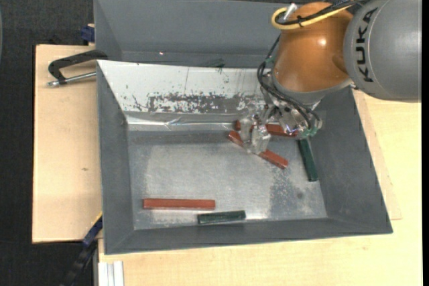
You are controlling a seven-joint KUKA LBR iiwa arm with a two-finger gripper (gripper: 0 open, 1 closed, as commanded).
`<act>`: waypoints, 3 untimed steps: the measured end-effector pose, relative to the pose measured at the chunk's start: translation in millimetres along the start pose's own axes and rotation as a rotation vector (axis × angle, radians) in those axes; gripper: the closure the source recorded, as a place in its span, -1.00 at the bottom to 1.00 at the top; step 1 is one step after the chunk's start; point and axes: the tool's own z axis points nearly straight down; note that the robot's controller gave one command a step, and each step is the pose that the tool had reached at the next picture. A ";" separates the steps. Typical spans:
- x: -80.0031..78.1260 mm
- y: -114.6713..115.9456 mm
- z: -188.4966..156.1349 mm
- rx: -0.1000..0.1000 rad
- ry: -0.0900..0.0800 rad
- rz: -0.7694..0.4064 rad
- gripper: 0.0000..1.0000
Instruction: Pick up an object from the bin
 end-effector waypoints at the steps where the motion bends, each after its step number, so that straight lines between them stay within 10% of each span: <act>1: 13.4 3.8 -28.1 -0.006 0.017 0.093 1.00; 2: -10.1 -12.5 67.8 -0.002 0.005 -0.188 -1.00; 3: -15.1 -14.9 81.4 -0.002 -0.002 -0.203 1.00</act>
Offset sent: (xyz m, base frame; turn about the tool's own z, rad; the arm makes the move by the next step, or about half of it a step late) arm 0.0161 -0.0110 -0.0854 -0.2049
